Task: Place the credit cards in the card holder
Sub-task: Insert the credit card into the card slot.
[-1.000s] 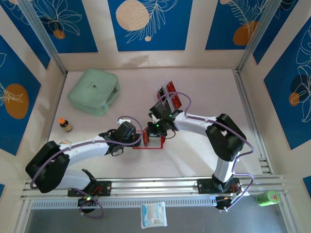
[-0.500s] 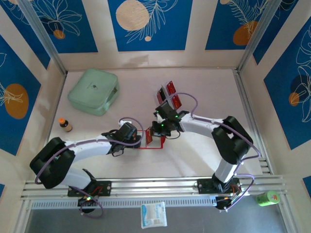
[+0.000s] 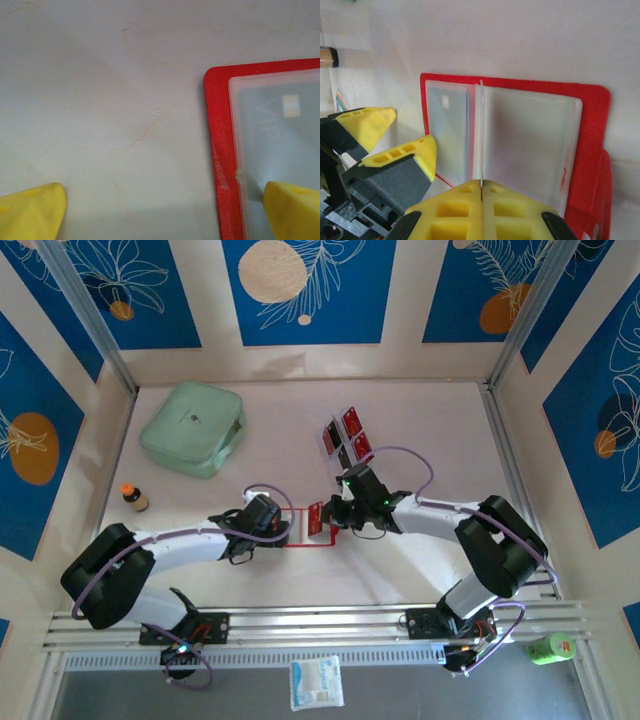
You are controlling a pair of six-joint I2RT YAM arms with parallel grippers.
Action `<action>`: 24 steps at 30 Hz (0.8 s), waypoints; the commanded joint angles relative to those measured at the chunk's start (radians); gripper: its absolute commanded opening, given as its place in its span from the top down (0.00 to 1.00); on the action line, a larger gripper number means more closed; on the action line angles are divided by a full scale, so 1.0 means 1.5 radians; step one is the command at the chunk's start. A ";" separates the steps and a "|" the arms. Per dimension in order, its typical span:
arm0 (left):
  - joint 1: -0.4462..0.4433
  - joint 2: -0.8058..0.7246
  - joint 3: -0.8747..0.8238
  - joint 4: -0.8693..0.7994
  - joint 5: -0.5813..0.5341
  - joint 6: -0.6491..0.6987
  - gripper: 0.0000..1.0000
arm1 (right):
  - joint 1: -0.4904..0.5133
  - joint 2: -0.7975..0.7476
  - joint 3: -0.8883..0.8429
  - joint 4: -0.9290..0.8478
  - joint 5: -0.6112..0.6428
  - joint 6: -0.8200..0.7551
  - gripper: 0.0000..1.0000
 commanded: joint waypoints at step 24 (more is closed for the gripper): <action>0.006 -0.013 -0.023 -0.012 -0.007 -0.012 0.00 | 0.030 0.034 -0.067 0.216 0.059 0.053 1.00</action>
